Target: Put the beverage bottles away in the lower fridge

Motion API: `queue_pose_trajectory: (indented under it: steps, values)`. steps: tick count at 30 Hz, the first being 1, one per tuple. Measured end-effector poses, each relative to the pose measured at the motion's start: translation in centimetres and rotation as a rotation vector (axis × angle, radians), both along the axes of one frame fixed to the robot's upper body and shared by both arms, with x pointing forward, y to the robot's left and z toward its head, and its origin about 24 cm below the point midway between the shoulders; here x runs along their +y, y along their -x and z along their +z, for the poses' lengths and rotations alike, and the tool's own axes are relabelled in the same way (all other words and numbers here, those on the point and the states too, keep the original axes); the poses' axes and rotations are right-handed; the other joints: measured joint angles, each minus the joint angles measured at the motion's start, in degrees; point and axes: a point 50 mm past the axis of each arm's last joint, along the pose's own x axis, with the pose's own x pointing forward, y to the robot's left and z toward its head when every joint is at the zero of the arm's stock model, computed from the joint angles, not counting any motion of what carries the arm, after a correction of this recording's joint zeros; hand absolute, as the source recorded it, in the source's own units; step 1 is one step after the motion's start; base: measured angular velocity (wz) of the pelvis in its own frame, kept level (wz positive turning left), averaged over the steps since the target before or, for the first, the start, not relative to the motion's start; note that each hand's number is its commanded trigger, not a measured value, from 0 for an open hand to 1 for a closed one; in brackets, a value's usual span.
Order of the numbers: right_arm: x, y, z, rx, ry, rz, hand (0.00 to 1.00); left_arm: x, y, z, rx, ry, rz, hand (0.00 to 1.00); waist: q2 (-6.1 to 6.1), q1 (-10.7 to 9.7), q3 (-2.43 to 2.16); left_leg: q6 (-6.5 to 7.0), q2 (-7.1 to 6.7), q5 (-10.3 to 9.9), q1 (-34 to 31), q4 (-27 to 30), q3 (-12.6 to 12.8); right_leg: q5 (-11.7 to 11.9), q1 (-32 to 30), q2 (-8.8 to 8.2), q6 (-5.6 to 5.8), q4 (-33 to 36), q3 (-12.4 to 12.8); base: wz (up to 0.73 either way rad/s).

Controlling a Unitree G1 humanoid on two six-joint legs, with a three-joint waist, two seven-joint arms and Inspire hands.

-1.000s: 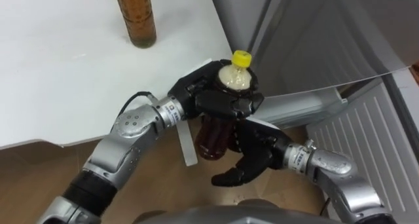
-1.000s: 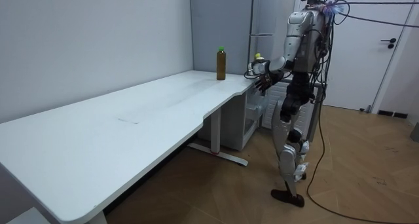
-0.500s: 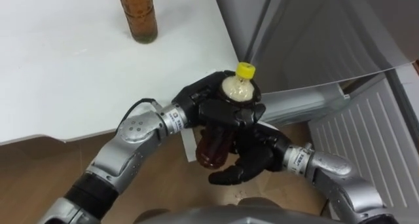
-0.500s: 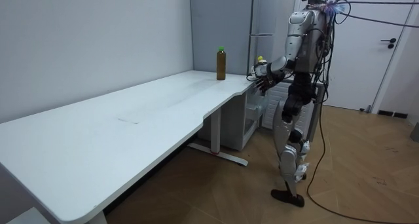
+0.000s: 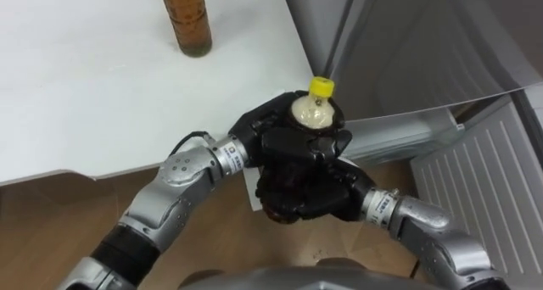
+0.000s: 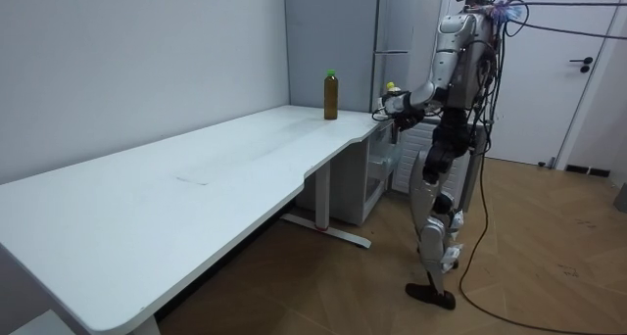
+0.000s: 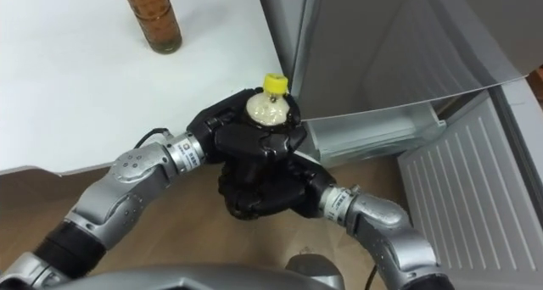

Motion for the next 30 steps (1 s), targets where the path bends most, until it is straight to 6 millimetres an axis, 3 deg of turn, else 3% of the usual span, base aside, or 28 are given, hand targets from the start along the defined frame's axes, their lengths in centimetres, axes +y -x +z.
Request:
queue_pose_trajectory:
  steps: [1,3,4,5,6,17,30]
  values:
    - [0.1,0.0,0.0,0.003,-0.005,-0.008,1.00,0.0,0.0,0.0,0.002,0.001,0.003,1.00,-0.11,0.06,0.18,0.00,-0.04,0.00,-0.03,0.01,0.01,0.00,-0.06,-0.04,0.00,0.13,0.00,0.00]
    - [0.3,-0.1,-0.1,0.007,-0.011,-0.021,1.00,0.0,-0.1,0.0,0.000,0.006,0.006,0.75,-0.32,0.23,0.37,0.00,-0.09,0.00,-0.36,0.05,0.01,0.03,-0.45,-0.09,0.05,0.33,-0.01,0.00]
    - [0.4,-0.1,-0.2,0.019,-0.025,-0.033,1.00,-0.1,-0.1,0.1,-0.001,0.011,0.008,0.57,-0.43,0.29,0.43,0.00,-0.09,0.00,-0.67,0.20,0.01,0.09,-0.67,-0.09,0.10,0.34,-0.01,0.00]
    - [0.5,0.0,-0.3,0.025,-0.034,-0.040,1.00,-0.2,-0.1,0.1,-0.004,0.010,0.009,0.07,-0.46,0.31,0.43,0.00,-0.08,0.00,-0.88,0.26,0.01,0.13,-0.85,-0.10,0.10,0.37,-0.01,0.00]
    - [0.7,-0.1,-0.4,0.029,-0.037,-0.042,1.00,-0.2,-0.1,0.1,-0.007,0.004,0.007,0.00,-0.45,0.30,0.43,0.00,-0.08,0.00,-1.24,0.36,0.02,0.26,-1.21,-0.09,0.11,0.37,-0.01,0.00]
    - [0.8,0.2,-0.5,0.056,-0.126,-0.046,1.00,-0.4,-0.4,0.7,-0.029,0.029,0.021,0.00,-0.48,-0.41,0.39,0.01,0.07,0.00,-2.23,1.39,0.00,0.44,-1.73,-0.03,0.03,0.36,-0.06,0.00]
    - [0.7,-0.3,0.4,-0.015,-0.200,-0.058,1.00,-0.3,-1.1,3.6,-0.160,0.058,0.027,0.00,-0.21,-1.71,-0.04,-0.03,0.56,-0.04,-2.28,2.21,-0.49,1.11,-0.92,0.21,-0.19,0.27,-0.83,0.03]
